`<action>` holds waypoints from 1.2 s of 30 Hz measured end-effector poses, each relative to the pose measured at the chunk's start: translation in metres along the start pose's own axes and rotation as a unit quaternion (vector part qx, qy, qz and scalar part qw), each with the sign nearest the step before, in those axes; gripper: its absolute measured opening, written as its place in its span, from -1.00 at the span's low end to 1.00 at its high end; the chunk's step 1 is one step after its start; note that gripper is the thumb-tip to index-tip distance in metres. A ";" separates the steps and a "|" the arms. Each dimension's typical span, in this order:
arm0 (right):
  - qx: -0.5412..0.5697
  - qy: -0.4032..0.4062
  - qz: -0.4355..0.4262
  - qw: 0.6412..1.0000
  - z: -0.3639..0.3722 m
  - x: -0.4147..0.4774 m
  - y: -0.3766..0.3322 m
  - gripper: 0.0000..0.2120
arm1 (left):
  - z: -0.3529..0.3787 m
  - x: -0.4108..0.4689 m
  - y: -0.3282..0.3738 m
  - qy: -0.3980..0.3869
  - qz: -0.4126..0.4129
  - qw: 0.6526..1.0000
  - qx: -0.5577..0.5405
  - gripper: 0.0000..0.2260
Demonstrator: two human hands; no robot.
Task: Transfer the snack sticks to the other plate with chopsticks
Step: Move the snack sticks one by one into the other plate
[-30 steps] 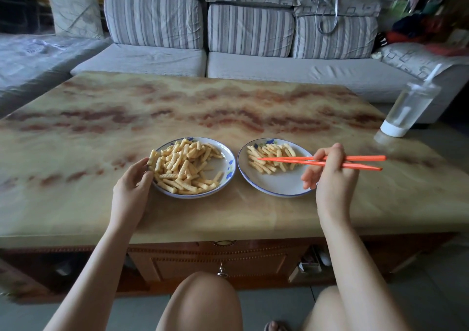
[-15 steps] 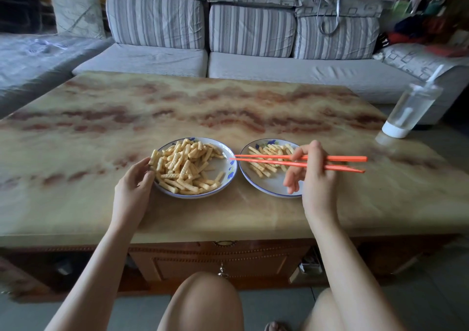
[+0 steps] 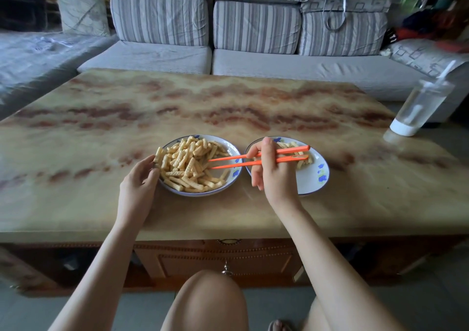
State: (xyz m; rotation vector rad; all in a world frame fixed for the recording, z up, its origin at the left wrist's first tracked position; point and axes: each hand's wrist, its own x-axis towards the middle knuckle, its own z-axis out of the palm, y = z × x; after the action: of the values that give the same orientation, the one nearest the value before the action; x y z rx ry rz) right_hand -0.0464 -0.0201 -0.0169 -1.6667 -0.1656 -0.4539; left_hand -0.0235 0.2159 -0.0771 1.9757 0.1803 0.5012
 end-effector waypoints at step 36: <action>0.020 0.329 0.014 0.944 -0.105 0.003 -0.007 -0.64 | 0.000 -0.002 0.003 0.003 -0.006 1.000 0.004 -0.69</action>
State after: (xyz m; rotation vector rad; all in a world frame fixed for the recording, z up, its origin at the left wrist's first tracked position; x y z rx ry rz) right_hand -0.0673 -0.1223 -0.0008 -1.3946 0.3421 -0.9507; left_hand -0.0255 0.2137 -0.0746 1.9797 0.1981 0.4990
